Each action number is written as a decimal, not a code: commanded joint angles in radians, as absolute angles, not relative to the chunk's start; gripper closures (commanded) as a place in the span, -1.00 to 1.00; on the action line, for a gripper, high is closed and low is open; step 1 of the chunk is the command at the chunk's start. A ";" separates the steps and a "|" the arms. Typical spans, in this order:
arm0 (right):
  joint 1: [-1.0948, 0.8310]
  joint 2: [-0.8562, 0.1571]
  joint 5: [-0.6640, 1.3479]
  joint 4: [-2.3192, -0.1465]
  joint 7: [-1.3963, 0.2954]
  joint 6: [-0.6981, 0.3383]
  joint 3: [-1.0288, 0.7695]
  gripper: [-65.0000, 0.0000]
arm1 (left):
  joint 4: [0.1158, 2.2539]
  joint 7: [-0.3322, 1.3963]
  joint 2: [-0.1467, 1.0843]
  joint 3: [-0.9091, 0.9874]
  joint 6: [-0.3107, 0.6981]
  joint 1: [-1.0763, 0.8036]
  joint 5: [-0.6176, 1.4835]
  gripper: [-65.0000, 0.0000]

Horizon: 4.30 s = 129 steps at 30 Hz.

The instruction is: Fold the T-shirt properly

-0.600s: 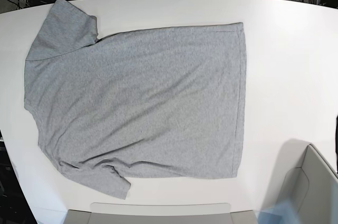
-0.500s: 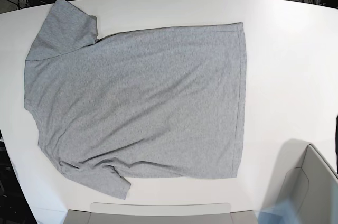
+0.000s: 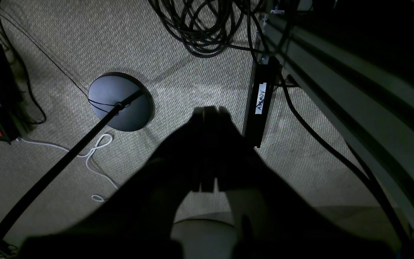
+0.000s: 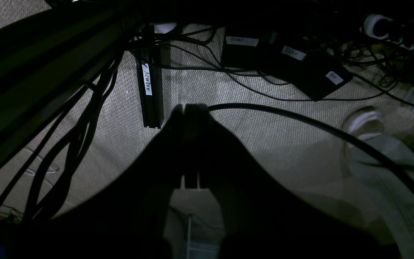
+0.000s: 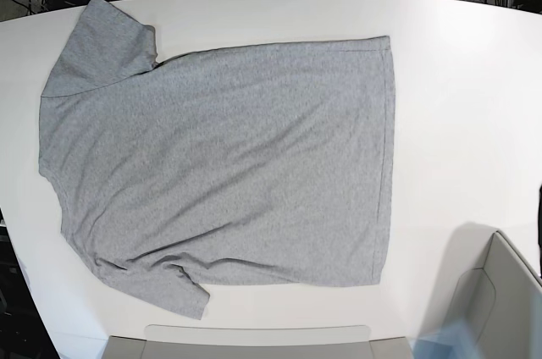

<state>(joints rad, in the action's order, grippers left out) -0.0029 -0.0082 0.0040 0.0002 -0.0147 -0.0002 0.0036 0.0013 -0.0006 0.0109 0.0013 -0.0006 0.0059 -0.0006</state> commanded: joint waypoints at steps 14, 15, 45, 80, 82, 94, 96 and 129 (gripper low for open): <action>-0.004 -0.025 0.001 -0.001 -0.008 -0.007 0.007 0.99 | 0.000 -0.005 0.008 0.004 -0.004 0.005 -0.004 1.00; -0.005 -0.027 0.001 -0.001 -0.008 -0.007 0.007 0.99 | 0.000 -0.002 0.008 0.004 -0.004 0.005 -0.004 1.00; -0.410 -0.176 0.263 -0.027 1.145 -0.298 -0.002 0.99 | 0.105 -1.345 0.077 -0.001 -0.004 -0.443 -0.004 1.00; -1.009 -0.245 0.819 -1.730 0.191 -0.435 -0.538 -0.06 | 1.463 -0.924 0.079 -0.004 -0.007 -0.901 -0.007 0.82; -0.989 -0.251 0.921 -1.719 0.085 -0.504 -0.587 -0.09 | 1.463 -0.911 0.077 -0.004 -0.007 -0.900 -0.007 0.82; -0.717 -0.148 0.886 -1.531 -0.404 -0.698 -0.912 -0.09 | 1.465 -0.842 0.081 -0.004 -0.005 -0.877 -0.007 0.82; -0.677 -0.117 0.822 -1.529 -0.430 -0.698 -0.961 -0.09 | 1.465 -0.839 0.081 -0.004 -0.004 -0.871 -0.007 0.82; -0.387 0.153 0.097 -1.414 -0.628 -0.698 -1.101 -0.09 | 1.474 -0.788 0.081 -0.033 -0.005 -0.843 -0.001 0.81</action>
<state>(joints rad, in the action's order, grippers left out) -0.3656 0.1284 0.2687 -1.4467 -0.4015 -0.6819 -1.1118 1.4570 -0.7528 0.0811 -0.0299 -0.0036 -0.8284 -0.0002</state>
